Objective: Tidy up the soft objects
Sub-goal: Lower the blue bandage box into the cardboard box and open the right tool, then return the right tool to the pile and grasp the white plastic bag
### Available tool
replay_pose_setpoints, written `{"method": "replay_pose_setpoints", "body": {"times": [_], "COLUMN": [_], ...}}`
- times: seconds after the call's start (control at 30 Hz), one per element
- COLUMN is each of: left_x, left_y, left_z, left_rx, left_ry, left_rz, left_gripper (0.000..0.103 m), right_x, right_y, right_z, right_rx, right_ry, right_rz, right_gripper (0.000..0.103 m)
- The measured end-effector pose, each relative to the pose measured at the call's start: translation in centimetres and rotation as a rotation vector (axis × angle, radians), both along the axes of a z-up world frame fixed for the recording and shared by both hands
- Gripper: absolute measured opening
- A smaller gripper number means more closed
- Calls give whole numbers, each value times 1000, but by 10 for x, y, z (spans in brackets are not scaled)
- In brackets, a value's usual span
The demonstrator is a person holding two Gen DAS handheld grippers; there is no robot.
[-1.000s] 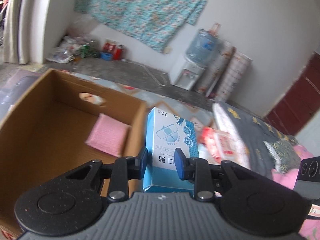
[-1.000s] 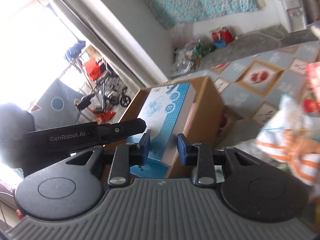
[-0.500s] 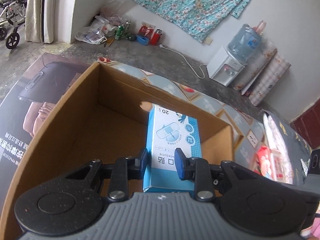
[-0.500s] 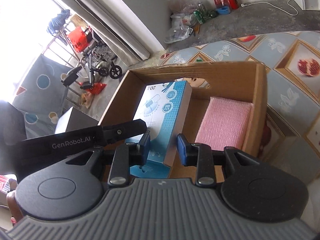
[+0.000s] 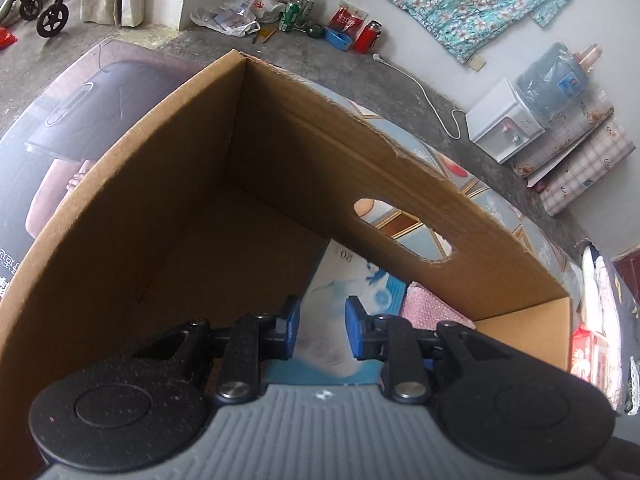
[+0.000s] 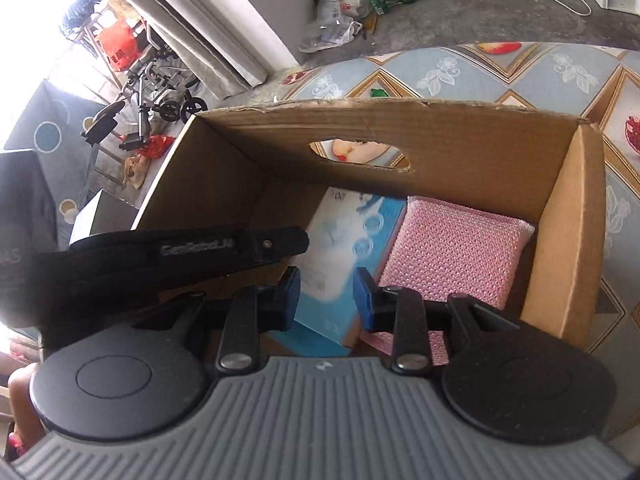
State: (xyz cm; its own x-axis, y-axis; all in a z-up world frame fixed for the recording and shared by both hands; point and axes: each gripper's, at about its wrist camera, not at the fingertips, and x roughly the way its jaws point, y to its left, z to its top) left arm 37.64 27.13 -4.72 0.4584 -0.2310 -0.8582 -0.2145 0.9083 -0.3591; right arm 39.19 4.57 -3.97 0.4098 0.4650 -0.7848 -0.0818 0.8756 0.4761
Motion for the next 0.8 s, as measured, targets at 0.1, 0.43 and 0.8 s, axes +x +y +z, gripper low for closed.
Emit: {"method": "replay_pose_setpoints", "body": {"times": [0.1, 0.43, 0.8], "left_x": [1, -21, -121], "left_y": [-1, -18, -92], "left_z": [2, 26, 111], "left_rx": [18, 63, 64], "left_ry": [-6, -60, -316], "left_rz": [3, -42, -257], "left_gripper": [26, 36, 59], "right_x": [0, -55, -189], "right_y": [-7, -58, -137], "right_z": [6, 53, 96], "right_rx": [17, 113, 62], "right_ry": [-19, -159, -323], "right_rz": [4, -35, -117], "right_gripper": [29, 30, 40]}}
